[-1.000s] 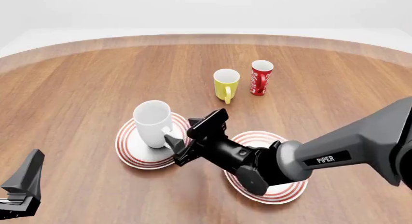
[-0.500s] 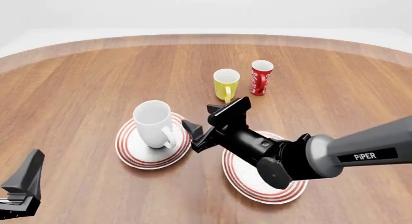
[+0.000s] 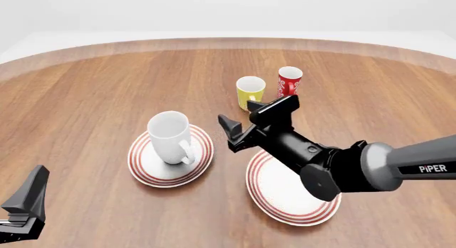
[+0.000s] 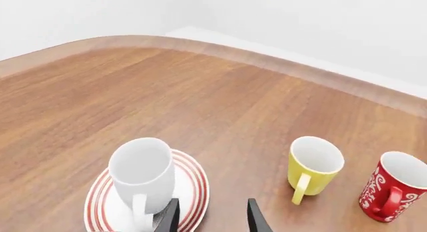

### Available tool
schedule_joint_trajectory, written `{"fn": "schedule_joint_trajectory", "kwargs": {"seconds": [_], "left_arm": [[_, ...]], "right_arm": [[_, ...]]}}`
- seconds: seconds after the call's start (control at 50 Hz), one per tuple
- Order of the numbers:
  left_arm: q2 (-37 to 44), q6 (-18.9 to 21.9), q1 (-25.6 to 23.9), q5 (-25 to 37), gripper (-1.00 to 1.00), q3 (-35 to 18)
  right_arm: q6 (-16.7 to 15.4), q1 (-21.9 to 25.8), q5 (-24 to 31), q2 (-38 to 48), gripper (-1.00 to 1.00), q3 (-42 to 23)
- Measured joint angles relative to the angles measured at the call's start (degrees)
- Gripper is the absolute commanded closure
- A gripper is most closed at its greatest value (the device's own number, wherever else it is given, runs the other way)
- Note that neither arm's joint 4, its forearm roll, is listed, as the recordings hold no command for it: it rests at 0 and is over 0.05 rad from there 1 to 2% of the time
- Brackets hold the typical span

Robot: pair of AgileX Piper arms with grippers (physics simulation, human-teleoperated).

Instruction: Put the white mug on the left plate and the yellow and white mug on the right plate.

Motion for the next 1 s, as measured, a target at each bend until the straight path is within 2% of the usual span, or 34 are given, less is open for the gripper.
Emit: {"fn": "schedule_joint_trajectory", "kwargs": {"seconds": [0.62,1.0], "left_arm": [[0.0,0.0,0.0,0.0,-1.0,0.0],[0.0,0.0,0.0,0.0,-1.0,0.0]], "right_arm": [[1.21,-6.97,-2.62,0.58,-1.0,-1.62],[3.4,-11.43,-2.69,2.52,-1.0,-4.22]]}}
